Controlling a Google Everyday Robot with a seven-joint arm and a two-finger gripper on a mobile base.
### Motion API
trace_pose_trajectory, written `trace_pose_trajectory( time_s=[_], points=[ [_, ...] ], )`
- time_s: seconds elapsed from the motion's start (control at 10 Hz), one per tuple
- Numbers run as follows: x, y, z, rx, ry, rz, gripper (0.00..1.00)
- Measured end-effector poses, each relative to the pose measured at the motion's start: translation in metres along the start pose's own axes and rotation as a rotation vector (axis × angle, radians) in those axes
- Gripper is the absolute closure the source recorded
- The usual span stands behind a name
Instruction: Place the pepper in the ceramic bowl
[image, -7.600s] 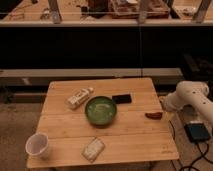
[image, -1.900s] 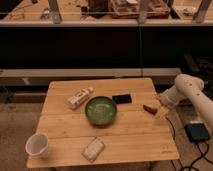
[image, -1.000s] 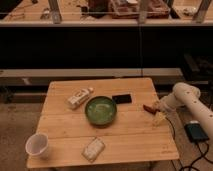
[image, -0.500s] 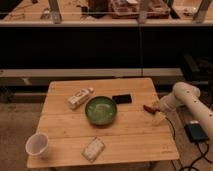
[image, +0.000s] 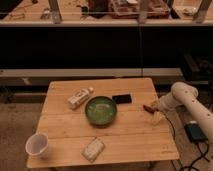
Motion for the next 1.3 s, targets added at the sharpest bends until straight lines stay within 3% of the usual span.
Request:
trace_pose_trajectory(
  time_s=[1.3],
  points=[
    [-0.0093, 0.0054, 0.0085, -0.022, -0.008, 0.006, 0.2]
  ],
)
